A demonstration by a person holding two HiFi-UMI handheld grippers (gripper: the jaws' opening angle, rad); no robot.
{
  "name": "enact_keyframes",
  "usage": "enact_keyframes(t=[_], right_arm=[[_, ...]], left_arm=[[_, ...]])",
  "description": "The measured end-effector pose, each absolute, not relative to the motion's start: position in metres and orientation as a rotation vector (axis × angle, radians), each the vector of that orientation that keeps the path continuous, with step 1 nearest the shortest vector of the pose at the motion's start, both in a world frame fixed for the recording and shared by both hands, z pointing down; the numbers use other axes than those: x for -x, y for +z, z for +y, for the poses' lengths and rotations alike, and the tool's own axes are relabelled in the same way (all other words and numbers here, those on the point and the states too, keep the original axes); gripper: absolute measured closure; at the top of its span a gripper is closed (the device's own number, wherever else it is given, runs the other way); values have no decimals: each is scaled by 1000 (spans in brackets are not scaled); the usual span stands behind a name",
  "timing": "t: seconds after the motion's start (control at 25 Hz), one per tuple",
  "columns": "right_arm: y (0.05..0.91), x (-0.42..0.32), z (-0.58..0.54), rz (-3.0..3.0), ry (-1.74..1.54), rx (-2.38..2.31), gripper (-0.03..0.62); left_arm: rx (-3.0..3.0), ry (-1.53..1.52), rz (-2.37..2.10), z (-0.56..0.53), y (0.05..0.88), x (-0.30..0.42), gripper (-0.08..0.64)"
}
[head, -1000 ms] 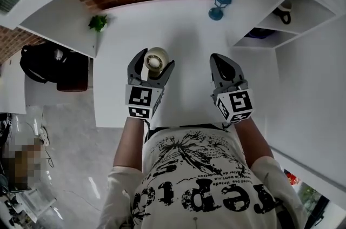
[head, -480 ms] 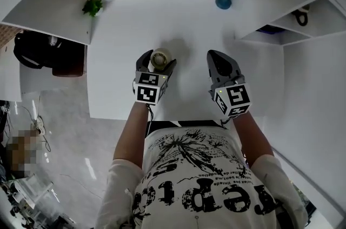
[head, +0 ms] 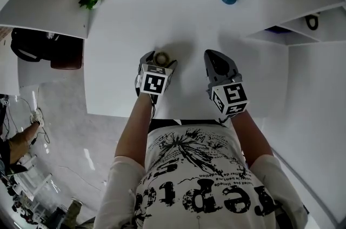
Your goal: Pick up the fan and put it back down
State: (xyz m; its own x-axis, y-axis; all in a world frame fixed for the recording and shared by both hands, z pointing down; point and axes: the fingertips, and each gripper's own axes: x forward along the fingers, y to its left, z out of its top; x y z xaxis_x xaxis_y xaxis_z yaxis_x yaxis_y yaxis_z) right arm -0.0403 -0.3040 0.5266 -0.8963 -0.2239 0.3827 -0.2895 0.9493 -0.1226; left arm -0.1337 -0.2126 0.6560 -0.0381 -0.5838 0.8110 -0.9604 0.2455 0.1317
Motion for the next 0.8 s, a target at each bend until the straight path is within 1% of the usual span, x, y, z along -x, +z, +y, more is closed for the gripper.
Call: enact_keyframes(t=[0.16, 0.52, 0.64, 0.8], right_arm=[[531, 39, -307, -2721, 257, -374, 577], [522, 41, -299, -2727, 250, -352, 577], [514, 41, -296, -2737, 237, -355, 577], [498, 42, -286, -2749, 219, -373, 577]], left_arm=[[-1396, 598, -1710, -210, 670, 133, 175], [-1409, 602, -1744, -208, 670, 129, 173], [-1430, 580, -1769, -208, 654, 131, 175], [-1490, 543, -1854, -207, 613, 140, 175]])
